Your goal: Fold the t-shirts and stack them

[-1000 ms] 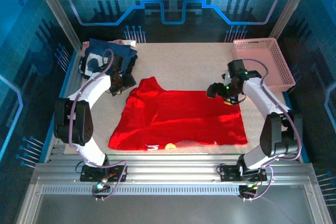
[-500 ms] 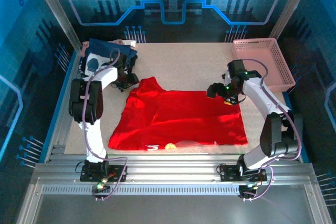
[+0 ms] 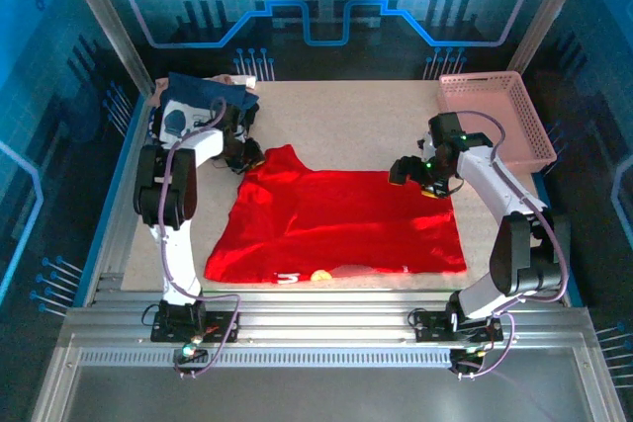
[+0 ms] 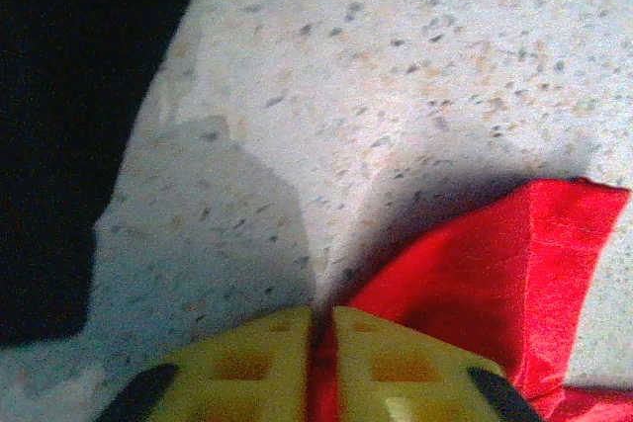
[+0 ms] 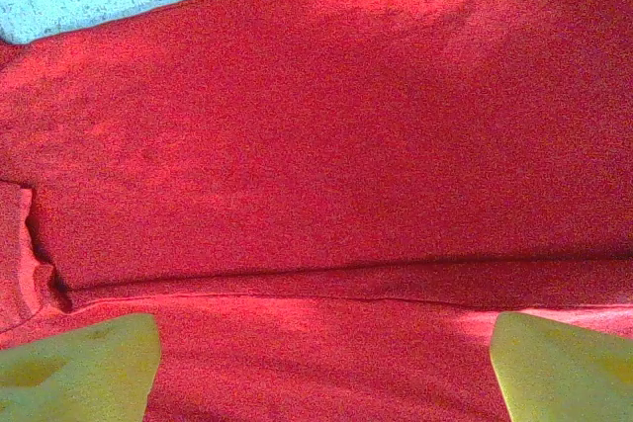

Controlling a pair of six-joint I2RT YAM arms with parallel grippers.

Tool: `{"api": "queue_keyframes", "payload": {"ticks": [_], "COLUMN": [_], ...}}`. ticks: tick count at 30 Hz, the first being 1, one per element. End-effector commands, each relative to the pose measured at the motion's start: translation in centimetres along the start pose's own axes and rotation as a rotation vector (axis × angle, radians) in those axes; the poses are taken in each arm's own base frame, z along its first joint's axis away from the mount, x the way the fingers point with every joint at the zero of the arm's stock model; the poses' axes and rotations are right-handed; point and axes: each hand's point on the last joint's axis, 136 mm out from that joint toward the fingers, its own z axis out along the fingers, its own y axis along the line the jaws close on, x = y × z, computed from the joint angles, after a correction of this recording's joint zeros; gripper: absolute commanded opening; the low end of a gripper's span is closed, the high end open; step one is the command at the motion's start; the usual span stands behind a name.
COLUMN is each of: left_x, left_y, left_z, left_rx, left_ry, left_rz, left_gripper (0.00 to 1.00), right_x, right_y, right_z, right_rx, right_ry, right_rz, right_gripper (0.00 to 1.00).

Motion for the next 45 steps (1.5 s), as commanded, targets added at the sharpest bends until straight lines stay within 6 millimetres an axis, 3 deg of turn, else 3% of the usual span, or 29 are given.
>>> {"api": "queue_keyframes", "payload": {"ticks": [1, 6, 12, 15, 21, 30, 36, 45], "left_x": [1.1, -1.4, -4.2, -4.9, -5.2, -5.3, -5.0, -4.4], "left_y": [-1.0, -1.2, -3.5, -4.2, -4.3, -3.6, -3.8, -4.3], "left_z": [1.0, -1.9, -6.8, -8.3, -8.8, -9.2, -9.1, -9.3], "left_rx": [0.058, 0.05, 0.047, 0.043, 0.027, -0.02, -0.008, 0.026], "left_ry": [0.063, -0.036, -0.198, -0.249, -0.261, -0.265, -0.253, -0.236], "left_rz": [-0.001, 0.009, 0.113, 0.157, 0.213, 0.246, 0.261, 0.259], "left_gripper": [0.0, 0.0, 0.0, 0.0, 0.0, 0.0, 0.0, 0.0], "right_x": [-0.2, -0.7, -1.0, -1.2, -2.6, -6.9, -9.3, -10.6], "right_y": [-0.4, -1.0, -1.8, -2.5, -4.9, -7.7, -9.1, -11.0], "right_z": [-0.1, -0.6, -0.6, -0.3, -0.3, 0.0, 1.7, 4.5], "right_rx": [0.011, 0.035, 0.044, 0.065, 0.143, 0.23, 0.319, 0.424], "right_ry": [0.001, -0.01, -0.021, -0.021, -0.066, -0.149, -0.119, -0.054], "right_rz": [0.001, -0.003, 0.014, 0.026, 0.092, 0.171, 0.19, 0.241], "right_gripper": [0.88, 0.88, 0.88, 0.88, 0.88, 0.86, 0.8, 0.73]}}
